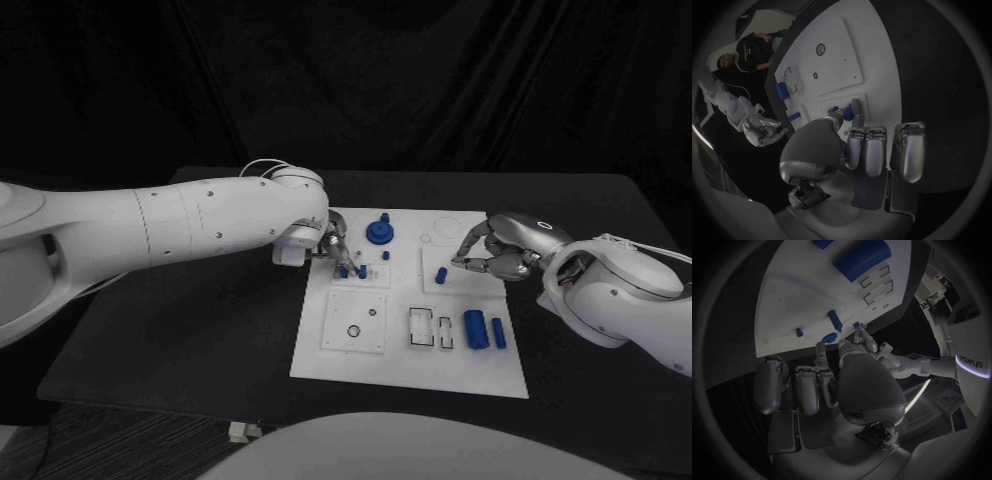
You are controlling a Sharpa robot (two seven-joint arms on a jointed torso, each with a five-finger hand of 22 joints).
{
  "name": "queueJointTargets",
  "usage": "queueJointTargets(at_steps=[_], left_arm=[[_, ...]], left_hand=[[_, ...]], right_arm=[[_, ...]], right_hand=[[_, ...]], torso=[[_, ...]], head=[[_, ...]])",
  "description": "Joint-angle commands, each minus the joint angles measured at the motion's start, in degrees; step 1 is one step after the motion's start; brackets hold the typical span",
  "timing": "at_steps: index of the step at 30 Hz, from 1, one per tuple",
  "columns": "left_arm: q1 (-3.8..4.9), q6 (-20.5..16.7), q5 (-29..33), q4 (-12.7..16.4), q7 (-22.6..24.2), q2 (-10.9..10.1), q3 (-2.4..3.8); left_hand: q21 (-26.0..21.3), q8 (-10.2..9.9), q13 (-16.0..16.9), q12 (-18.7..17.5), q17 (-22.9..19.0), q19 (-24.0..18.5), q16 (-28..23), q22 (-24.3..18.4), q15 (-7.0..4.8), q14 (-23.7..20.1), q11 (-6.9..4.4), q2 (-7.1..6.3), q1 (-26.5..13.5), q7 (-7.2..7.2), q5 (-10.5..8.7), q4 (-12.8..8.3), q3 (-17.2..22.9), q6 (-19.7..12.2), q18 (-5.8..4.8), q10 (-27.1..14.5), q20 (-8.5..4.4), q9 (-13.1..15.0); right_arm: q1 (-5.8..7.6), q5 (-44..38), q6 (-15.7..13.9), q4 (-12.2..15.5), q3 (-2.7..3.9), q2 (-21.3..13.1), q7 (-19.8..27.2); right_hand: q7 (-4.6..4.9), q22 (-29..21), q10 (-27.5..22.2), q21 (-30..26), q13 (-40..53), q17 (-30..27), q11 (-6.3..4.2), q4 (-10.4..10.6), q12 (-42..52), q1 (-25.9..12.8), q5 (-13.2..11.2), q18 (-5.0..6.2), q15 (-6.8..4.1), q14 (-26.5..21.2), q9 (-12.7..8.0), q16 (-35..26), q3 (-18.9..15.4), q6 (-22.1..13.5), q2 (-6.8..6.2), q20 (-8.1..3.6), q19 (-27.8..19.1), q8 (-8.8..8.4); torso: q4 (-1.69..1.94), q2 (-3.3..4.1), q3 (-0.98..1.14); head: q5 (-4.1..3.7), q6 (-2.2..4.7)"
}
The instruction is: Assemble the parts on the task board
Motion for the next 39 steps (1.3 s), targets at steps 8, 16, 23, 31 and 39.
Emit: queueJointTargets(at_steps=[8, 16, 23, 31, 39], left_arm=[[-0.34, 0.72, 0.17, -0.08, 0.00, -0.11, -0.07], [-0.34, 0.82, 0.17, -0.17, -0.26, -0.11, -0.07], [-0.34, 0.96, 0.17, -0.27, -0.38, 0.01, -0.07], [-0.35, 1.07, 0.17, -0.35, -0.56, -0.05, -0.07], [-0.35, 1.23, 0.17, -0.37, -0.78, -0.26, -0.07]], left_hand=[[-0.37, -0.51, 14.99, 0.15, 15.10, 2.43, 0.15, 11.84, 0.55, 5.96, 0.58, -0.18, -1.06, 0.30, -0.71, 0.59, -1.04, -0.24, 0.18, 5.89, 0.59, -0.13], [-0.29, -0.33, 14.99, 0.15, 15.10, 2.50, 0.15, 11.91, 0.55, 5.96, 0.55, -0.19, -1.12, 0.24, -0.84, 0.64, -1.24, -0.01, 0.16, 5.89, 0.60, 0.01], [-0.30, -0.04, 14.99, 0.15, 15.10, 2.51, 0.15, 11.92, 0.51, 5.96, 0.48, -0.16, -0.97, 0.13, -0.86, 0.56, -1.39, 0.22, 0.16, 5.89, 0.60, 0.29], [-0.25, 0.57, 14.99, 0.15, 15.10, 2.59, 0.15, 11.99, 0.42, 5.96, 0.36, -0.14, -0.54, 0.00, -0.70, 0.27, -1.65, 0.19, 0.15, 5.89, 0.56, 1.04], [-0.29, 2.53, 14.99, 0.15, 15.10, 2.63, 0.15, 12.04, 0.22, 5.96, 0.12, 0.18, -0.15, -0.29, -0.65, 0.11, -2.44, -0.20, 0.15, 5.89, 0.38, 3.59]], right_arm=[[-0.26, -0.14, 0.61, -0.02, 0.03, -0.02, -1.00], [-0.30, -0.14, 0.70, -0.01, 0.03, -0.05, -0.98], [-0.33, -0.14, 0.79, 0.01, 0.03, -0.11, -0.97], [-0.34, -0.14, 0.84, 0.04, 0.03, -0.18, -1.01], [-0.34, -0.14, 0.88, 0.01, 0.04, -0.13, -1.00]], right_hand=[[0.02, 10.56, 5.97, -0.49, 15.06, 12.77, -0.14, -0.29, 0.20, 0.45, 0.18, 0.64, -0.32, 5.32, -0.06, -0.43, -0.10, -0.08, -0.11, -0.05, -0.56, -0.15], [0.02, 10.56, 5.97, -0.49, 15.06, 12.77, -0.14, -0.29, 0.20, 0.45, 0.18, 0.64, -0.32, 5.32, -0.06, -0.43, -0.10, -0.08, -0.11, -0.05, -0.56, -0.15], [0.02, 10.56, 5.97, -0.49, 15.06, 12.77, -0.14, -0.29, 0.20, 0.45, 0.18, 0.64, -0.32, 5.32, -0.06, -0.43, -0.10, -0.08, -0.11, -0.05, -0.56, -0.15], [0.02, 10.56, 5.97, -0.49, 15.06, 12.77, -0.14, -0.29, 0.20, 0.45, 0.18, 0.64, -0.32, 5.32, -0.06, -0.43, -0.10, -0.08, -0.11, -0.05, -0.56, -0.15], [0.02, 10.56, 5.97, -0.49, 15.06, 12.77, -0.14, -0.29, 0.20, 0.45, 0.18, 0.64, -0.32, 5.32, -0.06, -0.43, -0.10, -0.08, -0.11, -0.05, -0.56, -0.15]], torso=[[0.05, 0.01, 0.00], [0.04, -0.02, 0.00], [0.06, 0.00, -0.01], [0.04, -0.01, 0.01], [0.00, -0.01, 0.01]], head=[[0.09, -0.01], [0.22, -0.01], [0.17, -0.01], [0.12, -0.01], [0.16, -0.01]])
